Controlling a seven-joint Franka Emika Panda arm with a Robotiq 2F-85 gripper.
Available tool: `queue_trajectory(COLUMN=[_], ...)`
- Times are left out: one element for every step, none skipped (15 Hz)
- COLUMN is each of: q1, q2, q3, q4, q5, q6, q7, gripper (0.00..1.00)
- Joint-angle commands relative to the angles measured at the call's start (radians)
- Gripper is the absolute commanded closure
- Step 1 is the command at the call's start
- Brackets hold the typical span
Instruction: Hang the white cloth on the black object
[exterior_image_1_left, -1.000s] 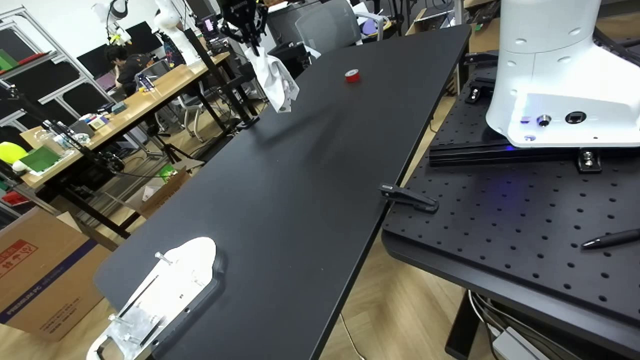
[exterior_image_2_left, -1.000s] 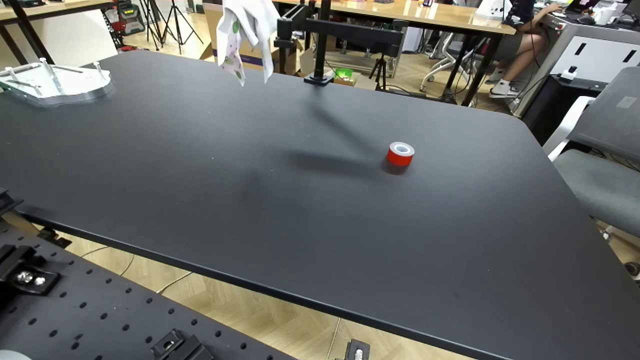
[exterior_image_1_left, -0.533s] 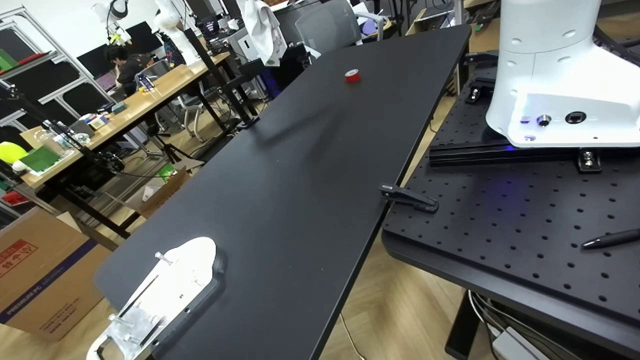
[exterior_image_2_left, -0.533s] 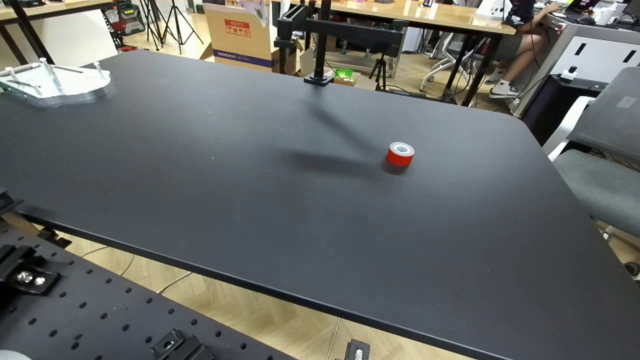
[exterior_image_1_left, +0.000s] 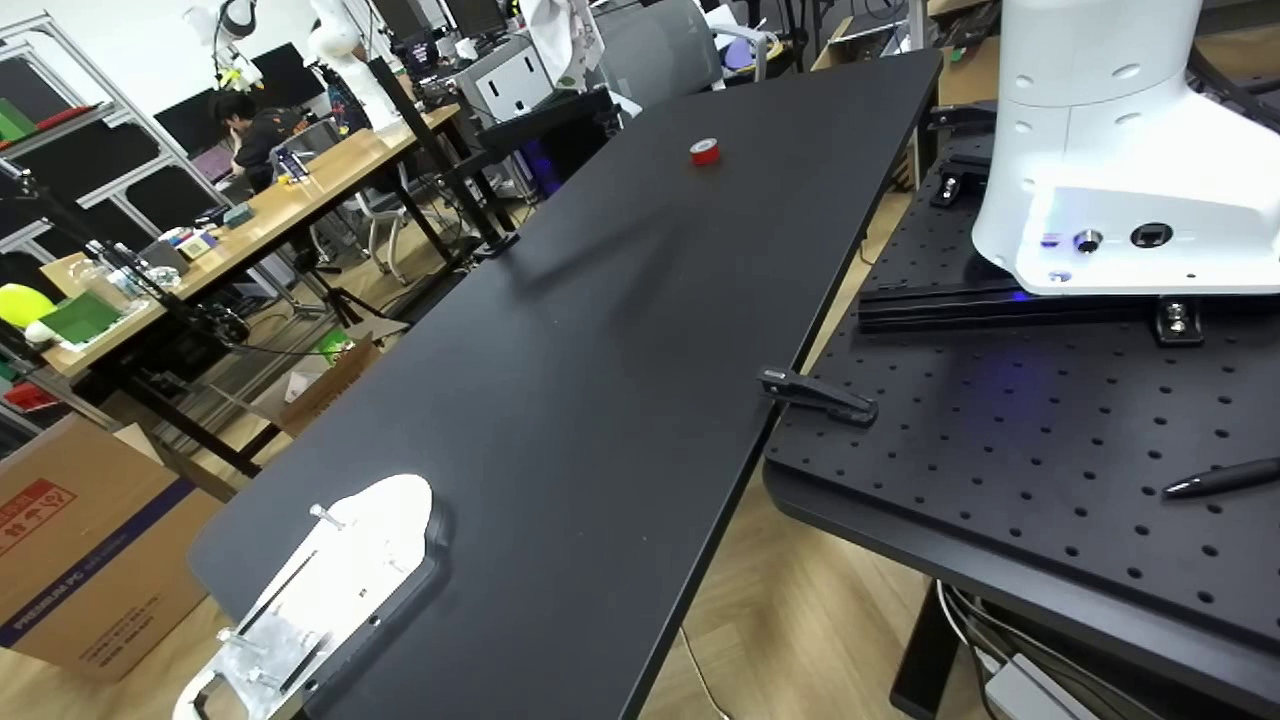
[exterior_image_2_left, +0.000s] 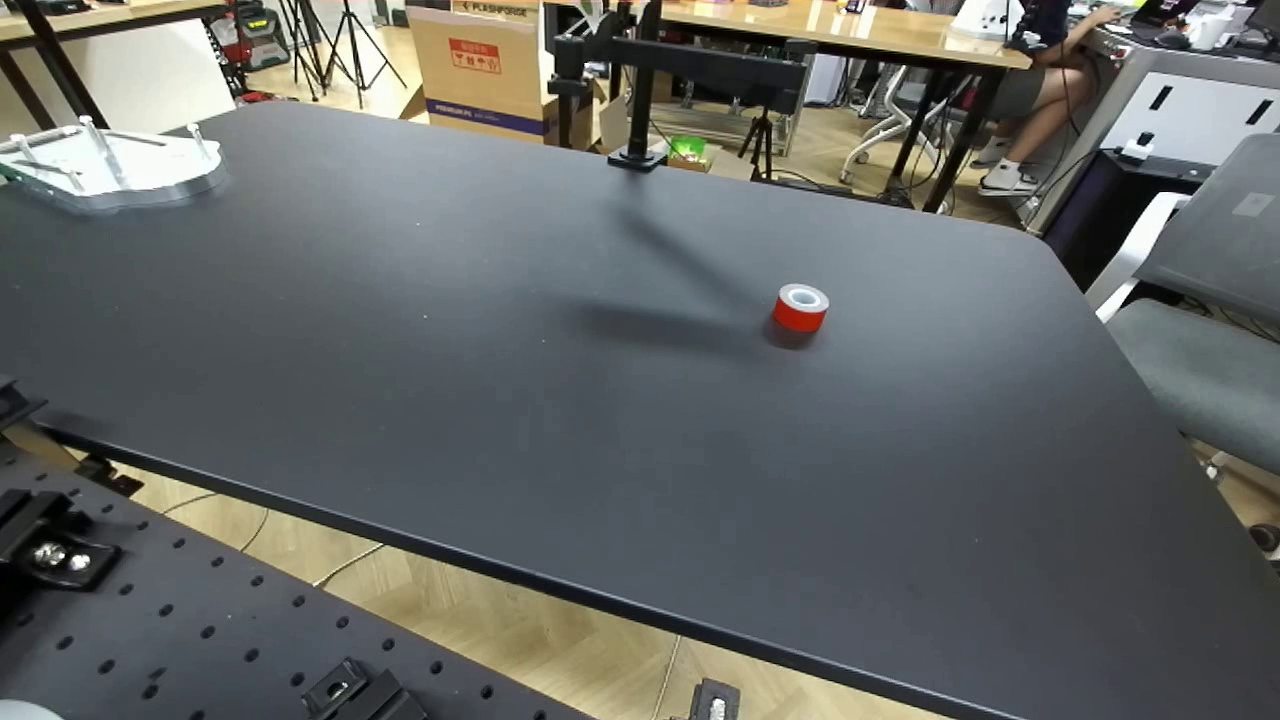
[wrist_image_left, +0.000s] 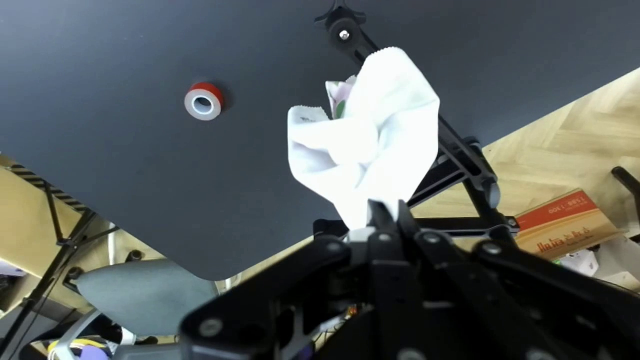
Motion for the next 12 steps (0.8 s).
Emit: queue_trajectory(q1=[-0.020, -0.022, -0.022, -0.021, -0.020, -0.018, -0.017, -0.015, -0.013, -0.012, -0.009, -0.008], q2=[0.009, 0.012, 0.013, 0.015, 0.015, 0.014, 0.015, 0.018, 0.022, 0.024, 0.025, 0.026], q3=[0.001, 0.003, 0.005, 0.006, 0.009, 0.010, 0.012, 0.013, 0.013, 0.014, 0.016, 0.018], q4=[-0.012, -0.013, -0.014, -0.013, -0.012, -0.014, -0.016, -0.019, -0.022, -0.024, -0.025, -0.025], q5=[0.029, 0.034, 0.034, 0.032, 0.029, 0.031, 0.032, 0.036, 0.045, 0.051, 0.059, 0.063], q6=[-0.006, -0.005, -0.004, -0.006, -0.006, -0.005, -0.002, 0.000, 0.004, 0.006, 0.010, 0.012], q7=[-0.009, -0.010, -0.009, -0.008, -0.007, -0.007, -0.007, -0.011, -0.015, -0.018, -0.022, -0.025], gripper=[0.99, 0.99, 0.99, 0.99, 0.99, 0.99, 0.99, 0.99, 0.99, 0.99, 0.99, 0.99])
